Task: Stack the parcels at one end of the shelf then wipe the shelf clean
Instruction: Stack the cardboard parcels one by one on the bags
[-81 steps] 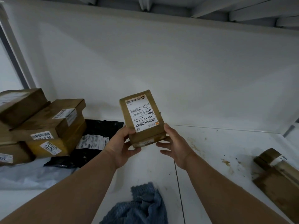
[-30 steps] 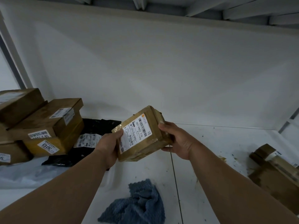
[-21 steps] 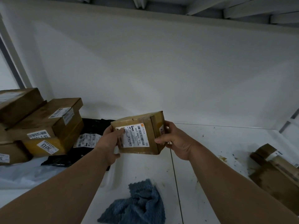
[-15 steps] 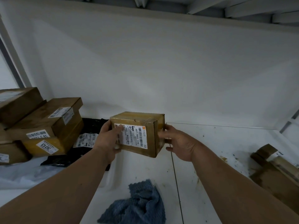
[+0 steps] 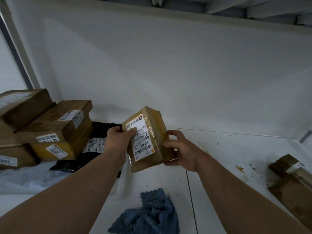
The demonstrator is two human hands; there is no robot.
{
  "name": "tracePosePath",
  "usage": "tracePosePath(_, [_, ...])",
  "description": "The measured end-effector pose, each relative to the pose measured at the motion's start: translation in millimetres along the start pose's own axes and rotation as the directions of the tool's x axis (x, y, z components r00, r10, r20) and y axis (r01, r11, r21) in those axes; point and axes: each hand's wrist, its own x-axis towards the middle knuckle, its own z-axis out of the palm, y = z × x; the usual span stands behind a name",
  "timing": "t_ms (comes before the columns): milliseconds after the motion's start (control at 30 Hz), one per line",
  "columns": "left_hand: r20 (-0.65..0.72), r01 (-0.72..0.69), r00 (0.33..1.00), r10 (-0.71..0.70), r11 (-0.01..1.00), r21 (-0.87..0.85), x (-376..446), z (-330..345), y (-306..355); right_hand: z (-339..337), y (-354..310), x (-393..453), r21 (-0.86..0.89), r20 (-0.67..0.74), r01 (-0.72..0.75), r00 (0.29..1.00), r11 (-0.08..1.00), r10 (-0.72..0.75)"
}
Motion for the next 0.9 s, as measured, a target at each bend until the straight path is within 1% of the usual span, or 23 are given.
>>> tracePosePath(100, [-0.020, -0.011, 1.000, 0.012, 0.998, 0.063, 1, -4, 5, 13, 4, 6, 0.025, -0.012, -0.014, 1.000, 1.000, 0.014])
tracePosePath(200, [-0.050, -0.063, 0.996, 0.075, 0.976, 0.209, -2, -6, 10, 30, 4, 9, -0.019, 0.030, -0.059, 0.998, 0.998, 0.060])
tracePosePath(300, [-0.055, -0.149, 0.983, 0.177, 0.930, 0.335, -1, -13, 11, 50, 2, 14, -0.061, 0.045, -0.081, 0.995, 0.995, 0.084])
tracePosePath(400, [-0.027, -0.213, 0.965, 0.259, 0.843, 0.493, 4, -30, 11, 73, 1, 23, 0.019, 0.019, -0.108, 0.994, 0.994, 0.108])
tracePosePath(500, [0.023, -0.284, 0.934, 0.358, 0.699, 0.656, 8, -50, 16, 98, 3, 33, 0.136, 0.024, -0.126, 0.992, 0.983, 0.124])
tracePosePath(567, [0.052, -0.315, 0.897, 0.438, 0.555, 0.769, 8, -63, 20, 113, 5, 41, 0.200, 0.017, -0.123, 0.992, 0.972, 0.122])
tracePosePath(667, [0.074, -0.285, 0.849, 0.524, 0.335, 0.898, 5, -87, 25, 138, 6, 53, 0.256, -0.012, -0.111, 0.993, 0.960, 0.118])
tracePosePath(733, [0.118, -0.274, 0.823, 0.556, 0.206, 0.939, 3, -101, 26, 151, 7, 61, 0.261, -0.020, -0.101, 0.994, 0.960, 0.111])
tracePosePath(833, [0.236, -0.330, 0.766, 0.598, 0.050, 0.943, -1, -118, 26, 166, 10, 77, 0.230, -0.038, -0.092, 0.994, 0.969, 0.103])
tracePosePath(900, [0.321, -0.350, 0.761, 0.564, -0.061, 0.935, -2, -125, 25, 174, 13, 85, 0.165, -0.056, -0.117, 0.990, 0.979, 0.127])
